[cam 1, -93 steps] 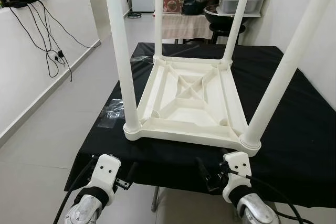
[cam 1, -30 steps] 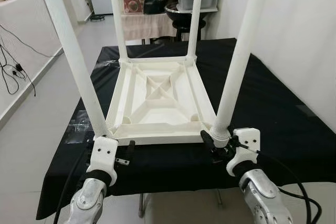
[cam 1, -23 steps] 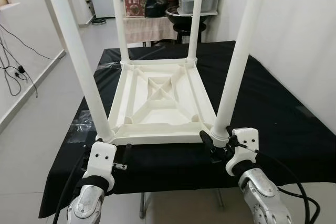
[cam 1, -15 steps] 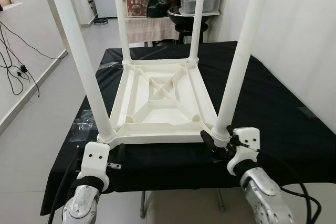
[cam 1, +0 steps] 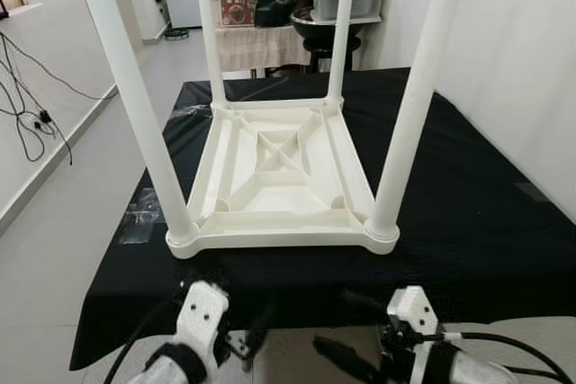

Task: Building children table

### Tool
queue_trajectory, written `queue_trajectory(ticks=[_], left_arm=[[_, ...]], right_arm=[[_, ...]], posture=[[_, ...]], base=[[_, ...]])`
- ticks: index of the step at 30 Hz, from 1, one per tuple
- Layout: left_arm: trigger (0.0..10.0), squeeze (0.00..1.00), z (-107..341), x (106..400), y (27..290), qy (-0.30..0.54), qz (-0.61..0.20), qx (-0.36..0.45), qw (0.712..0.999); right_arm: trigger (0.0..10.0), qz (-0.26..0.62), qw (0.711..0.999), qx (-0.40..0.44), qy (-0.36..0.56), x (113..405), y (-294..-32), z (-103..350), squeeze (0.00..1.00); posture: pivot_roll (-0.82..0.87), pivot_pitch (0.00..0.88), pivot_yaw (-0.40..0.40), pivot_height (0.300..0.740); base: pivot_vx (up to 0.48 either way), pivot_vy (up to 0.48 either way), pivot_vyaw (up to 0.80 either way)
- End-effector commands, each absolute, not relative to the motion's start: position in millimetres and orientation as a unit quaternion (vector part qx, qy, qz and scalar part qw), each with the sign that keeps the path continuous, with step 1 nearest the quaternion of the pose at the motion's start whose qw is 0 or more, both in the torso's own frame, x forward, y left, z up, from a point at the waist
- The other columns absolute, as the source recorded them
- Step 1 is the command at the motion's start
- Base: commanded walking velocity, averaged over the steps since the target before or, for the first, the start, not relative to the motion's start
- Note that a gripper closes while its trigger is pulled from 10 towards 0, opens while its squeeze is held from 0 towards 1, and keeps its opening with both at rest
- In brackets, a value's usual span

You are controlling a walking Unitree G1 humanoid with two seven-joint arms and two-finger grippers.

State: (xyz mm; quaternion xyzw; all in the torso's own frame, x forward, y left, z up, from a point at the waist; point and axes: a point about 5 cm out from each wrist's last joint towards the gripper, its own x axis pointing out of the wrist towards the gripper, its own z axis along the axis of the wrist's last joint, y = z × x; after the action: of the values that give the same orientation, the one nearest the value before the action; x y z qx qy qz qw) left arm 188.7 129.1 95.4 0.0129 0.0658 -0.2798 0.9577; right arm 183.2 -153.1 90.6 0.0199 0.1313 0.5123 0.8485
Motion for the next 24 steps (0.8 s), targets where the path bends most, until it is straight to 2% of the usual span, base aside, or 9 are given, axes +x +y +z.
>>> queue_trajectory(ticks=[1, 8, 10, 12, 15, 20, 24], left_arm=[[10.0, 0.00, 96, 185, 130, 0.074, -0.292, 0.006, 0.954], [10.0, 0.00, 97, 178, 132, 0.082, -0.305, -0.024, 0.949], [10.0, 0.00, 99, 174, 132, 0.083, -0.315, -0.034, 0.945], [10.0, 0.00, 100, 172, 133, 0.082, -0.319, -0.038, 0.943], [10.0, 0.00, 100, 172, 134, 0.082, -0.318, -0.042, 0.943], [10.0, 0.00, 101, 172, 135, 0.083, -0.319, -0.045, 0.943], [10.0, 0.00, 102, 172, 135, 0.084, -0.322, -0.046, 0.942]], right_arm=[[10.0, 0.539, 0.832, 0.033, 0.129, 178, -147, 94, 0.00], [10.0, 0.534, 0.837, 0.028, 0.122, 178, -151, 96, 0.00], [10.0, 0.531, 0.838, 0.030, 0.119, 178, -152, 97, 0.00], [10.0, 0.546, 0.827, 0.060, 0.121, 178, -153, 99, 0.00], [10.0, 0.549, 0.825, 0.060, 0.117, 177, -154, 101, 0.00], [10.0, 0.510, 0.851, 0.002, 0.127, 183, -155, 92, 0.00], [10.0, 0.520, 0.846, 0.017, 0.121, 182, -153, 95, 0.00]], posture=[[-0.04, 0.000, 0.023, 0.740], [-0.04, 0.000, 0.020, 0.740], [-0.04, 0.000, 0.018, 0.740], [-0.04, 0.000, 0.018, 0.740], [-0.04, 0.000, 0.020, 0.740], [-0.04, 0.000, 0.024, 0.740], [-0.04, 0.000, 0.028, 0.740]], base=[[0.000, 0.000, 0.00], [0.000, 0.000, 0.00], [0.266, 0.000, 0.00], [0.360, 0.000, 0.00], [0.376, 0.000, 0.78], [0.379, 0.000, 0.15], [0.380, 0.000, 0.00]])
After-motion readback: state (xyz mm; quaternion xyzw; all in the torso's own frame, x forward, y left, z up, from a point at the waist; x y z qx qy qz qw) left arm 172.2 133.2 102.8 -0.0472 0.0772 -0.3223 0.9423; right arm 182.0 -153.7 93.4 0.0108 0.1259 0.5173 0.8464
